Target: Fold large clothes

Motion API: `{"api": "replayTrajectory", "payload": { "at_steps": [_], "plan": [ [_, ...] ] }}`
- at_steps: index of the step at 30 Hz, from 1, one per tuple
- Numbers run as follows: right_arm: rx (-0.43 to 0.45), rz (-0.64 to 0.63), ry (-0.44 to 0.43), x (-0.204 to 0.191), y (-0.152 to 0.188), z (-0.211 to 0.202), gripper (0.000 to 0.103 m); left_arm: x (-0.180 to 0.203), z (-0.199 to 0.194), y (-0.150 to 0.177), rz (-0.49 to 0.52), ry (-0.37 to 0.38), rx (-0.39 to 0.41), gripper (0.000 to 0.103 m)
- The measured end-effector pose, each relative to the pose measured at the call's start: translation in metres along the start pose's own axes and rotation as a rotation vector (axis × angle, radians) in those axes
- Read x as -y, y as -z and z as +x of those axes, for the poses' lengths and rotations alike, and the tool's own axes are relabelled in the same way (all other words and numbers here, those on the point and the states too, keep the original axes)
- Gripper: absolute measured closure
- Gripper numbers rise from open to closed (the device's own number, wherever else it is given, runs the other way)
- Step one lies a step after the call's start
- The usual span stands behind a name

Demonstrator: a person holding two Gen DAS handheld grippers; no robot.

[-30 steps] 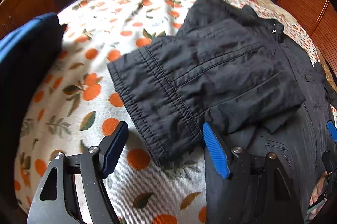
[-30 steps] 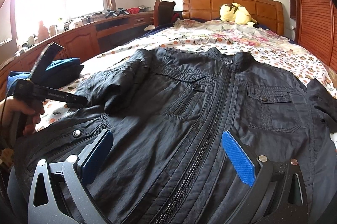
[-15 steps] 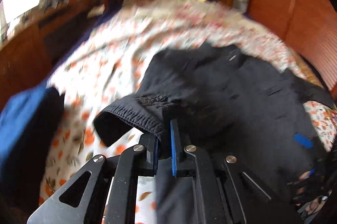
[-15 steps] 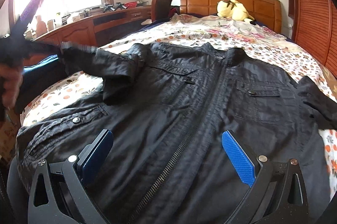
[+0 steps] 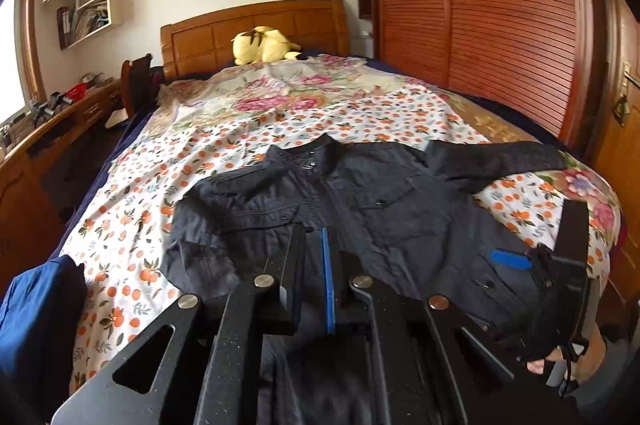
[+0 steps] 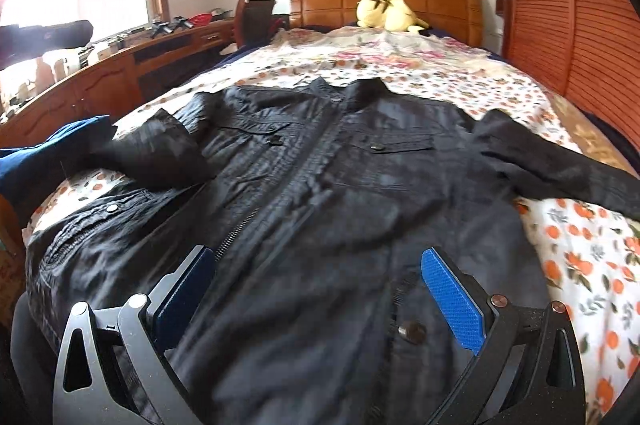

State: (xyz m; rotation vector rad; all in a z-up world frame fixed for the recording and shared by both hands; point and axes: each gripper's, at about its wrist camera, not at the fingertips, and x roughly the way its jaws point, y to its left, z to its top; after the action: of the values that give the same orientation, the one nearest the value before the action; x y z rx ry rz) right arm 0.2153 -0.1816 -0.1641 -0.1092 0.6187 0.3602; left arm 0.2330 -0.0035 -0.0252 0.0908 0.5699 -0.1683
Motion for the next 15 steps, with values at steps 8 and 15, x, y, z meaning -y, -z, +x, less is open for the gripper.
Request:
{"api": "replayTrajectory", "payload": {
  "at_steps": [8,15],
  "plan": [
    [0.014,-0.014,-0.017,-0.022,-0.013,-0.013,0.000,-0.016,-0.034,0.022,-0.097,0.023,0.028,0.092],
    [0.010,-0.095,-0.107,-0.058,-0.018,-0.001,0.001,-0.054,-0.061,0.066,-0.149,-0.050,0.049,0.037]
  ]
}}
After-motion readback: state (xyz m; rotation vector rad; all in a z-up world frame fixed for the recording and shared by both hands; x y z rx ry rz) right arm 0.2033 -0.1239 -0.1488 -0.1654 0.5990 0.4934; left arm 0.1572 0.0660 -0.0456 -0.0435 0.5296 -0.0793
